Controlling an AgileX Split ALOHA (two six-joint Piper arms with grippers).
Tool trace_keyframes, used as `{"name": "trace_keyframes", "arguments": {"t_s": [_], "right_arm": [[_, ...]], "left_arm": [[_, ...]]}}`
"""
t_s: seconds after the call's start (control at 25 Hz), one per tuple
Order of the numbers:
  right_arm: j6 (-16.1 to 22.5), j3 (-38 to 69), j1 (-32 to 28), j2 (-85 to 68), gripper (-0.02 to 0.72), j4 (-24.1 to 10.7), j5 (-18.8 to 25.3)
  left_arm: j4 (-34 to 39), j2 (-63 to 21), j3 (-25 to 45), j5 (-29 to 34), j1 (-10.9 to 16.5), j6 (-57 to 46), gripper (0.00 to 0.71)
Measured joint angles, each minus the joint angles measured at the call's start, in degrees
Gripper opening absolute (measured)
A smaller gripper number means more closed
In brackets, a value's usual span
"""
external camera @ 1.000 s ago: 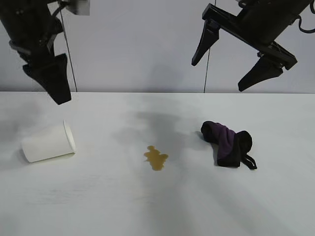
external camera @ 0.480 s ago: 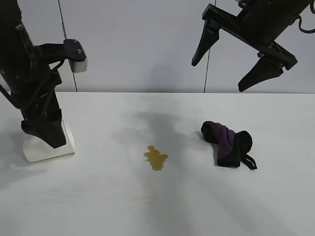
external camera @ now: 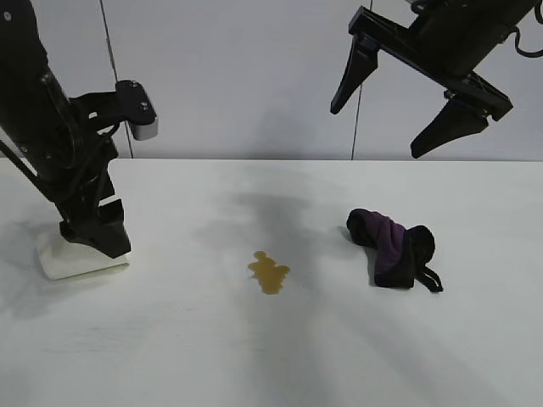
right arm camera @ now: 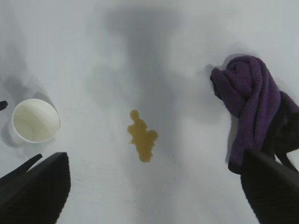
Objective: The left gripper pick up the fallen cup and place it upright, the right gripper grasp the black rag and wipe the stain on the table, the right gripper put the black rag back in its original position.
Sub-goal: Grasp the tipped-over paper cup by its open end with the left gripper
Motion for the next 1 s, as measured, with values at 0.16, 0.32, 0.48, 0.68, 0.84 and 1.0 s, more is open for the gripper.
{"name": "trace_keyframes", "arguments": {"t_s": [0.16, 0.32, 0.48, 0.68, 0.84, 1.0], "right_arm": [[0.00, 0.00, 0.00, 0.00, 0.683, 0.00, 0.00], [0.00, 0.00, 0.00, 0.00, 0.683, 0.00, 0.04], [0.00, 0.00, 0.00, 0.00, 0.683, -0.28, 0.04], [0.00, 0.00, 0.00, 0.00, 0.683, -1.05, 0.07], [0.00, 0.00, 0.00, 0.00, 0.683, -1.50, 0.18], [0.00, 0.00, 0.00, 0.00, 0.683, -1.55, 0.34]], "left_arm": [[-0.11, 1.97, 0.00, -0.48, 0.00, 1.33, 0.654], [-0.11, 3.91, 0.00, -0.93, 0.00, 1.51, 0.654], [-0.11, 4.64, 0.00, -1.49, 0.07, 1.88, 0.621], [-0.11, 5.30, 0.00, -1.76, 0.19, 3.52, 0.536], [-0.11, 5.48, 0.00, -2.00, 0.19, 3.88, 0.483], [-0.11, 5.57, 0.00, -2.19, 0.19, 5.20, 0.464]]}}
